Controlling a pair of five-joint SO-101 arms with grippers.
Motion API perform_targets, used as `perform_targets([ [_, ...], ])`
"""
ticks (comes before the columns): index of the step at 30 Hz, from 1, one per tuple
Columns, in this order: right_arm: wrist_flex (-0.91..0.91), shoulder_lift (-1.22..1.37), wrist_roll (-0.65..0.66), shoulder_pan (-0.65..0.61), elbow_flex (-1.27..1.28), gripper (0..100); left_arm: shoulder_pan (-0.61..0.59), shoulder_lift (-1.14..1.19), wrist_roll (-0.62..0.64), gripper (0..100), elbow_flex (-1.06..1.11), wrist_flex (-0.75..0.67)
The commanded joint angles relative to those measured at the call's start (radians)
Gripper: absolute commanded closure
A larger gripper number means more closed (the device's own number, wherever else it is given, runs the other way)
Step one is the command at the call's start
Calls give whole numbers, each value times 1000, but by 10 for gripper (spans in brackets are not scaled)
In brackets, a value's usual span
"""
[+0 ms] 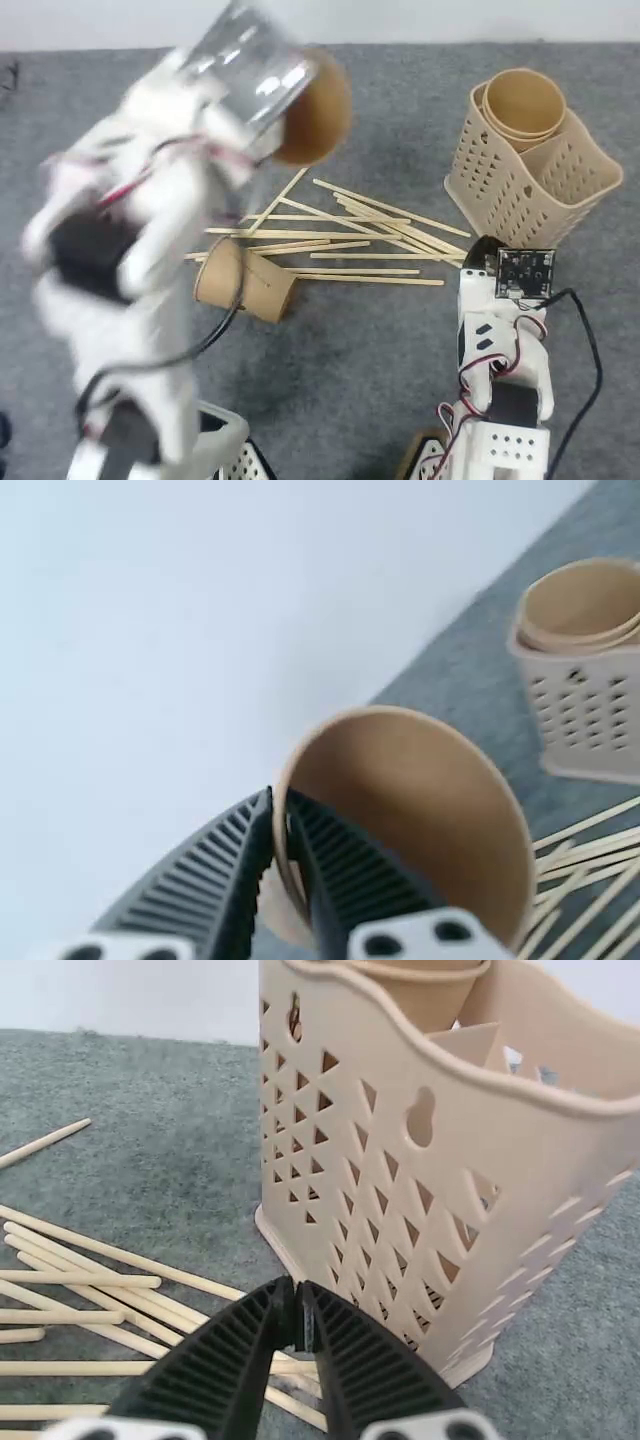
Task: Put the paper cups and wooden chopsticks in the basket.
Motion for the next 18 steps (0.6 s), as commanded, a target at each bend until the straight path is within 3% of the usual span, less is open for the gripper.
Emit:
perform_targets([
  [1,5,-16,20,1,2,991,124,276,104,991,-248,-29],
  [7,1,-16,20,-2,11,991,259,617,213,990,-676,-37],
  [11,-10,-16,18,-7,18,991,333,761,218,990,-912,-160],
  [18,-13,-16,18,-7,18,991,387,833,221,990,-852,-354],
])
